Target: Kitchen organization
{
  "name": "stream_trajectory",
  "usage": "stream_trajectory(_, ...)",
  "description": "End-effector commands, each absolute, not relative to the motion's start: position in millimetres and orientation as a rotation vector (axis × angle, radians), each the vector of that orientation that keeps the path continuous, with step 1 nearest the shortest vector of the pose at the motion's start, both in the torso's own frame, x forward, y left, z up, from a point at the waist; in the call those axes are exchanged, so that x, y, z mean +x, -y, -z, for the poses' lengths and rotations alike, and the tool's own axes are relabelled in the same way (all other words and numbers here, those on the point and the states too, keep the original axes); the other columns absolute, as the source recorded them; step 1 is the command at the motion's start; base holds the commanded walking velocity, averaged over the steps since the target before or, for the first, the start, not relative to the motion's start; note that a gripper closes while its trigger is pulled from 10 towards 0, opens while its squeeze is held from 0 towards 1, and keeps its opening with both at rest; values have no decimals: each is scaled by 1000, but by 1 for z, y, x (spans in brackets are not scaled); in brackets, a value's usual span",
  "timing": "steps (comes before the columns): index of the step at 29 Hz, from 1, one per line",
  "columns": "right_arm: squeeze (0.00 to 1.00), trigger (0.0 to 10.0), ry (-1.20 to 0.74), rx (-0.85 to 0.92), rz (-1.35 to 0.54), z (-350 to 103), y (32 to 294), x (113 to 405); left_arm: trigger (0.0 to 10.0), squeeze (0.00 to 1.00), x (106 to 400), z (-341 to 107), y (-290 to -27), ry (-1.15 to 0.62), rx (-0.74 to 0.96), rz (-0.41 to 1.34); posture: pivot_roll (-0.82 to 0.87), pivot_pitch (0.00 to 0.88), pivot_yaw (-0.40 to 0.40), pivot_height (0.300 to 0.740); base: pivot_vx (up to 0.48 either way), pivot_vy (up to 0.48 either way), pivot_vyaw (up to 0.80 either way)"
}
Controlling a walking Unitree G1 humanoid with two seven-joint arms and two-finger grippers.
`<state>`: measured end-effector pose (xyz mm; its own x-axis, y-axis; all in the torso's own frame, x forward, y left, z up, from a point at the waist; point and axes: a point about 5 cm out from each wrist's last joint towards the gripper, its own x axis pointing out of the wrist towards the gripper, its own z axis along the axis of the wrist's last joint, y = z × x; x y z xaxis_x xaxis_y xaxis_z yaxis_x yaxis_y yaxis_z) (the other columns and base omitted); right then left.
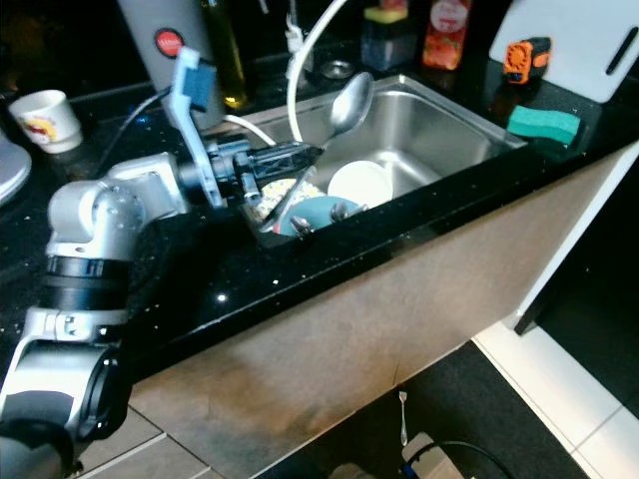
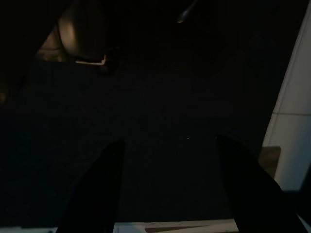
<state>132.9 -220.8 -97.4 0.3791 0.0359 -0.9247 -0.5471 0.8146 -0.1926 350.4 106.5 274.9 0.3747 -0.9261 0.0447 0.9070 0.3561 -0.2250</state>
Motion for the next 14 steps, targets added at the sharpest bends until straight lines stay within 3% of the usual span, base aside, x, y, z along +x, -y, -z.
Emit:
stream_trajectory(1,0,10000,-1143,-518,-408,100,217,128,0,0,354,-273,-111,-110,-197,1147,-47,0,39,740,0,0,-788)
stream_trajectory(2,0,10000,-1137,-526,-403,100,218,128,3804,0,364,-272,-113,-131,-181,1075,-46,0,40,740,0,0,-781)
stream_trajectory(3,0,10000,-1131,-541,-401,100,218,128,3804,0,374,-269,-114,-148,-135,998,-50,0,40,740,0,0,0)
stream_trajectory(4,0,10000,-1129,-549,-399,100,218,128,6510,0,383,-269,-113,-159,-107,940,-52,0,43,740,0,0,0)
stream_trajectory(5,0,10000,-1128,-558,-396,100,219,128,10000,0,389,-269,-111,-169,-92,893,-56,0,41,740,0,0,0)
stream_trajectory(14,0,10000,-1127,-571,-395,100,220,127,10000,0,406,-276,-87,-128,58,782,-67,0,40,740,0,0,0)
